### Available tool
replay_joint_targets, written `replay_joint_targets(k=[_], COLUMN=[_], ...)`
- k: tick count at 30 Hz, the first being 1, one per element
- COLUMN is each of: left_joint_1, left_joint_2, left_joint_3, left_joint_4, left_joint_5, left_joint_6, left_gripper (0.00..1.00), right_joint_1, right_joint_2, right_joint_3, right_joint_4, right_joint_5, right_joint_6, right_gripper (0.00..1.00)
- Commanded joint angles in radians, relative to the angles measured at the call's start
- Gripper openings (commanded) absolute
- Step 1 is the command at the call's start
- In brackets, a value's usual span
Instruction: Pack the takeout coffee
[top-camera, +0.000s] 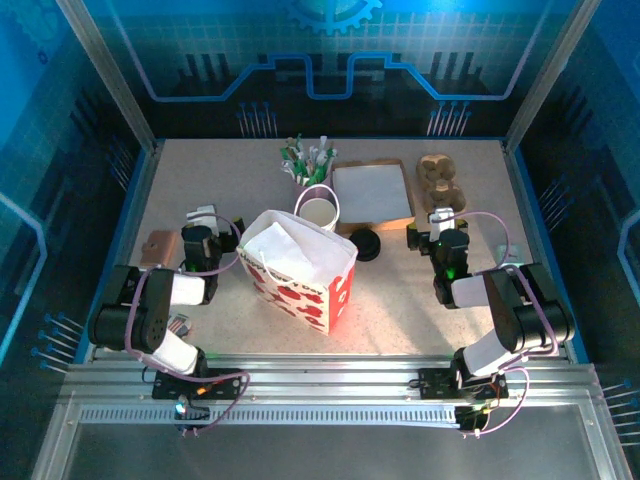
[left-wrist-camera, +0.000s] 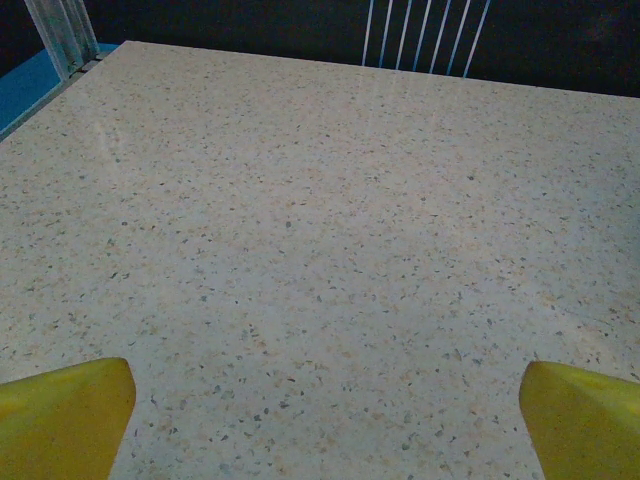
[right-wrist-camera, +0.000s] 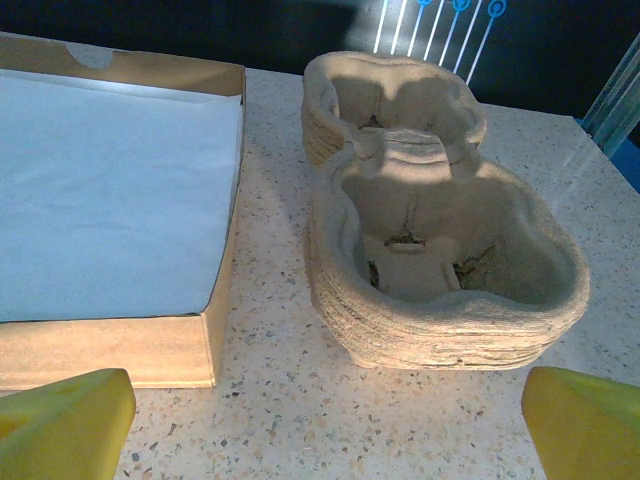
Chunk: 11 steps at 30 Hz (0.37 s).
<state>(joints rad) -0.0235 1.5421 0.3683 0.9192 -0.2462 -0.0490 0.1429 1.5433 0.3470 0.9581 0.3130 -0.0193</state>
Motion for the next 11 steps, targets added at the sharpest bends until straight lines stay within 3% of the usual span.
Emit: replay_joint_targets(k=[1,11], left_joint_1=[-0.004,-0.004], left_joint_2=[0.009,0.009], left_joint_3=[-0.005,-0.002], left_joint_4=[0.032,0.027], left_joint_5=[-0.01,-0.002], left_joint_6=[0.015,0.019], left_gripper=[0.99,0.99], right_joint_1=[-0.009,-0.009], right_joint_2=[0.006,0.006], right_joint_3=[0.017,0.017], right_joint_4=[0.017,0.017], right_joint_5=[0.005,0.005], right_joint_6=[0.009,0.009], right_gripper=[1.0,1.0])
